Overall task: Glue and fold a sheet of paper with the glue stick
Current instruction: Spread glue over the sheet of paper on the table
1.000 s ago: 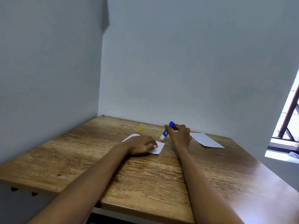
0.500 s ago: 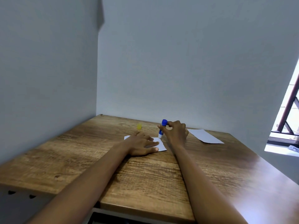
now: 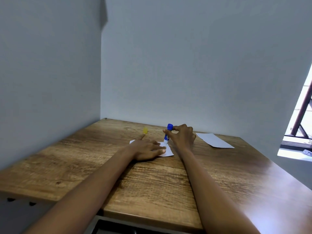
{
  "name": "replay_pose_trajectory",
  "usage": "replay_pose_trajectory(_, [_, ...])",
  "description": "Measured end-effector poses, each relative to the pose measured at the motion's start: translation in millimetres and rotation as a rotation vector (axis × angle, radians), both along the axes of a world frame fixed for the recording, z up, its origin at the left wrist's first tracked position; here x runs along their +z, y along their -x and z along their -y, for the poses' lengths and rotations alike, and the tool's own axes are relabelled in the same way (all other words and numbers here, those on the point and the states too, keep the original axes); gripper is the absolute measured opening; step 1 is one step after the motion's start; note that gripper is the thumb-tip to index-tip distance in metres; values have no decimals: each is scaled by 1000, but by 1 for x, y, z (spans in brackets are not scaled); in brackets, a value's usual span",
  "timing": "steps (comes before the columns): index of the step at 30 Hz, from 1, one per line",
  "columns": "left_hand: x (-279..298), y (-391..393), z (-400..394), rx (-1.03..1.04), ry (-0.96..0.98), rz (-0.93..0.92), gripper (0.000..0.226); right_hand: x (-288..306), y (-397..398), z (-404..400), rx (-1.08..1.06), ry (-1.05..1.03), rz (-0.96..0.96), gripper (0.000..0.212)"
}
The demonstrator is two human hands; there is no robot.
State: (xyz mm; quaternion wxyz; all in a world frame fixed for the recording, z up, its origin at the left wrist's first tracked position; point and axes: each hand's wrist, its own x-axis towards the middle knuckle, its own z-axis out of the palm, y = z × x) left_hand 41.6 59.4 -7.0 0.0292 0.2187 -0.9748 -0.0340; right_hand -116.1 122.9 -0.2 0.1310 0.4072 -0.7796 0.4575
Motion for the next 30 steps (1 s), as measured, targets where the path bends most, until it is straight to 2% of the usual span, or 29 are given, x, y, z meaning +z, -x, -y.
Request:
replay_pose_trajectory(9, [4,3,-6,55,40,-16,55,0,-5,-4,10,11,-4,46])
replay_pose_trajectory(16, [1,5,-2,167,134,-16,56,-1,-3,-2,34,13,-2,45])
replay_pose_trajectory(30, [0,3,7,347,195,-11,52,-1,2,-2,79,65,35,38])
